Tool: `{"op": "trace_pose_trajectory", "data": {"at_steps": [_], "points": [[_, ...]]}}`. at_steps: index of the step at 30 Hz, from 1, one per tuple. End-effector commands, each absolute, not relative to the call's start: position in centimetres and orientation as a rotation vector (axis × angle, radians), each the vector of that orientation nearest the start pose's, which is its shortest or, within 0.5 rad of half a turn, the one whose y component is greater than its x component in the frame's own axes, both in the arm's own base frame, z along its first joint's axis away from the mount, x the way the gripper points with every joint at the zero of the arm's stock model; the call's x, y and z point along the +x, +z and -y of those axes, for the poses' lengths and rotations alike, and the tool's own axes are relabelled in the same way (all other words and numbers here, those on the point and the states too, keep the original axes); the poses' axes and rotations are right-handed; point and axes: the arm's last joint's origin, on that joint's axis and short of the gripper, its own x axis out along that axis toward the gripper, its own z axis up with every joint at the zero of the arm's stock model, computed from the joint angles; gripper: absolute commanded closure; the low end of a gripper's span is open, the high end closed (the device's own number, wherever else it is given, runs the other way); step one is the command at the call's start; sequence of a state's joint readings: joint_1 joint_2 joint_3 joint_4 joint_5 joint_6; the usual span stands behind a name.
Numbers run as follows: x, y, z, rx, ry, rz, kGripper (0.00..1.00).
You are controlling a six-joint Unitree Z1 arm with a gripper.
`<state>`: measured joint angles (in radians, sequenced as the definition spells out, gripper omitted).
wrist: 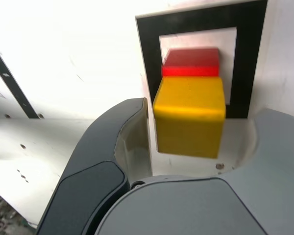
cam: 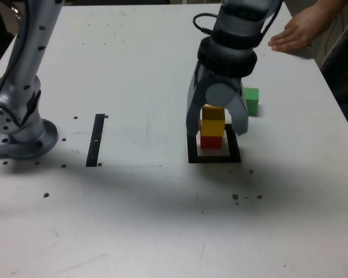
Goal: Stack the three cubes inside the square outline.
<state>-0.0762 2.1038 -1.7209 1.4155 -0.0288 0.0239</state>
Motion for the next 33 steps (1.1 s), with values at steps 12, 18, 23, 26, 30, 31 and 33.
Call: {"op": "trace_pose_trajectory", "data": {"at_steps": [12, 18, 23, 26, 30, 31, 33], "points": [[37.1, 28.6, -2.2, 0.134, -0.010, -1.755, 0.01], [39.3, 28.8, -4.7, 0.154, -0.027, -1.758, 0.01], [42.0, 27.5, -5.9, 0.171, -0.054, -1.763, 0.01], [43.5, 26.3, -6.2, 0.174, -0.068, -1.772, 0.01], [44.9, 24.7, -6.4, 0.168, -0.082, -1.785, 0.02], [45.2, 24.3, -6.5, 0.165, -0.085, -1.789, 0.03], [45.6, 23.6, -6.6, 0.158, -0.090, -1.797, 0.03]]}}
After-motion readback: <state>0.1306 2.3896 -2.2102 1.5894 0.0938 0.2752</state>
